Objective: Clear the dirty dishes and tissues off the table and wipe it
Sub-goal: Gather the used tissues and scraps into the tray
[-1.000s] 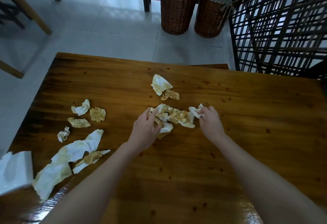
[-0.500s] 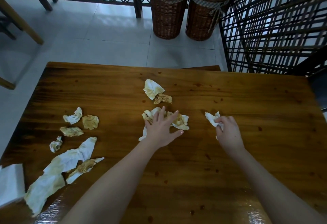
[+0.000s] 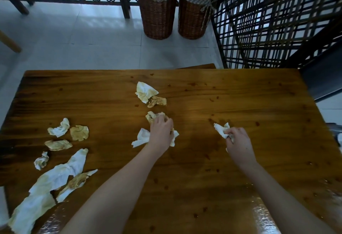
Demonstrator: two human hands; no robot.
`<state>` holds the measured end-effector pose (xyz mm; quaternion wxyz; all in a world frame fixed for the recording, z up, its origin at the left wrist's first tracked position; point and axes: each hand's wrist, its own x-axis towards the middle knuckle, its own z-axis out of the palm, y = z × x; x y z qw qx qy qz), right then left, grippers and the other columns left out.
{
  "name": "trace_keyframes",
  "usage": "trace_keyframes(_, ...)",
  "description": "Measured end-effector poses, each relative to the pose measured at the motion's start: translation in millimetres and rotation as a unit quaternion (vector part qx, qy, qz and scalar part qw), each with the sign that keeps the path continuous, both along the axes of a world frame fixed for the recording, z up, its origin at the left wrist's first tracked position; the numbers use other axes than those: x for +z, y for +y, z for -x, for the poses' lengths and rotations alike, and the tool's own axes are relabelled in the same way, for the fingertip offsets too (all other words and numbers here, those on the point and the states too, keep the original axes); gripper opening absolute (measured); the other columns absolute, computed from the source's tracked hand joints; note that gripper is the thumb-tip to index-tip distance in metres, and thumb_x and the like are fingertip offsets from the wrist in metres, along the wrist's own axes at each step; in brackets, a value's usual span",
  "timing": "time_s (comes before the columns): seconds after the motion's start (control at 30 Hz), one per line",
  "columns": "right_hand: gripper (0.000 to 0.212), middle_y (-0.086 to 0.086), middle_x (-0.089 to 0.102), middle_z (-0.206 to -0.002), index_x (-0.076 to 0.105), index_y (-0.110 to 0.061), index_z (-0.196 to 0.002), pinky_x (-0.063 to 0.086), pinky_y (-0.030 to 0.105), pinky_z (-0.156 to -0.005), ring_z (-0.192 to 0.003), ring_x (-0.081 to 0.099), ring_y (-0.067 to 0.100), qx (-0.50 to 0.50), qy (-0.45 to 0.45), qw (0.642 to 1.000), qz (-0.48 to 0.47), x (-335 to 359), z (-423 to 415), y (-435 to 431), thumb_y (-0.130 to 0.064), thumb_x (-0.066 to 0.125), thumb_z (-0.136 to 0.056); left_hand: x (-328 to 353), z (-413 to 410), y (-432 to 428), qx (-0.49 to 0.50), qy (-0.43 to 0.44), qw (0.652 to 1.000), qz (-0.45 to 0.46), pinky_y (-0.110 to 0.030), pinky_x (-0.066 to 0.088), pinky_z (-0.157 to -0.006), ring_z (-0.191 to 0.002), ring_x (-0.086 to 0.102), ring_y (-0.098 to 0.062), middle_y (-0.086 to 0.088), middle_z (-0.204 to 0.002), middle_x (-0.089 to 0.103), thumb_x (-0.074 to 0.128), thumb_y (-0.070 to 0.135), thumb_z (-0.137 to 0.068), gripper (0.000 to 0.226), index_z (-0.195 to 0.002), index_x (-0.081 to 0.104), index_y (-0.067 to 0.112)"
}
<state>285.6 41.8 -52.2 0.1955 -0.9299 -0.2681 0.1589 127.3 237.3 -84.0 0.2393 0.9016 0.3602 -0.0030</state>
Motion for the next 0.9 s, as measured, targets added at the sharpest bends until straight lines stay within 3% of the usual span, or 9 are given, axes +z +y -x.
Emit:
trace_keyframes(0.13, 0.026, 0.007, 0.052, -0.122, 0.061, -0.013, -0.114, 0.045, 0.021, -0.082, -0.109, 0.053, 0.018, -0.007, -0.001, 1.000, -0.011, 5.2, 4.2, -16.1, -0.002, 0.052, -0.092, 11.3, 3.6, -4.0, -0.024, -0.023, 0.999, 0.024, -0.029, 0.043, -0.082, -0.096, 0.047, -0.021, -0.009, -0.112, 0.048, 0.057, -0.003, -0.087, 0.014, -0.094, 0.056, 0.009)
trace_keyframes(0.27, 0.026, 0.006, 0.050, -0.123, 0.060, -0.014, -0.116, 0.053, 0.031, -0.081, -0.104, 0.054, 0.016, -0.022, 0.003, 1.000, -0.008, 16.1, 6.7, -31.5, -0.004, 0.052, -0.093, 24.5, 6.9, -15.8, -0.053, -0.035, 0.998, 0.026, -0.027, 0.043, -0.079, -0.090, 0.047, -0.019, -0.008, -0.108, 0.047, 0.057, -0.004, -0.088, 0.013, -0.094, 0.056, 0.007)
trace_keyframes(0.4, 0.027, 0.006, 0.051, -0.122, 0.060, -0.012, -0.118, 0.047, 0.021, -0.077, -0.102, 0.053, 0.014, -0.021, -0.009, 1.000, -0.021, 27.3, 6.8, -50.4, -0.004, 0.052, -0.093, 42.2, 6.1, -33.5, -0.059, -0.055, 0.997, 0.008, -0.029, 0.047, -0.083, -0.094, 0.049, -0.019, -0.006, -0.107, 0.047, 0.058, -0.002, -0.089, 0.013, -0.096, 0.057, 0.009)
trace_keyframes(0.73, 0.025, 0.005, 0.053, -0.119, 0.061, -0.011, -0.116, 0.044, 0.016, -0.077, -0.092, 0.051, 0.008, -0.028, -0.040, 0.997, -0.061, 52.4, 3.8, -147.5, -0.005, 0.053, -0.093, 79.9, -13.0, -121.4, -0.133, -0.063, 0.988, -0.052, -0.028, 0.043, -0.092, -0.107, 0.050, -0.020, -0.005, -0.122, 0.046, 0.059, 0.006, -0.091, 0.024, -0.112, 0.056, 0.015)
trace_keyframes(0.9, 0.022, 0.009, 0.055, -0.115, 0.064, -0.007, -0.110, 0.041, 0.020, -0.084, -0.102, 0.054, 0.019, -0.044, -0.062, 0.995, -0.071, 64.9, -7.2, -228.7, -0.001, 0.054, -0.091, 83.2, -36.8, -195.8, -0.178, -0.070, 0.980, -0.045, -0.026, 0.040, -0.090, -0.106, 0.048, -0.017, -0.001, -0.119, 0.045, 0.059, 0.006, -0.091, 0.022, -0.109, 0.055, 0.017)
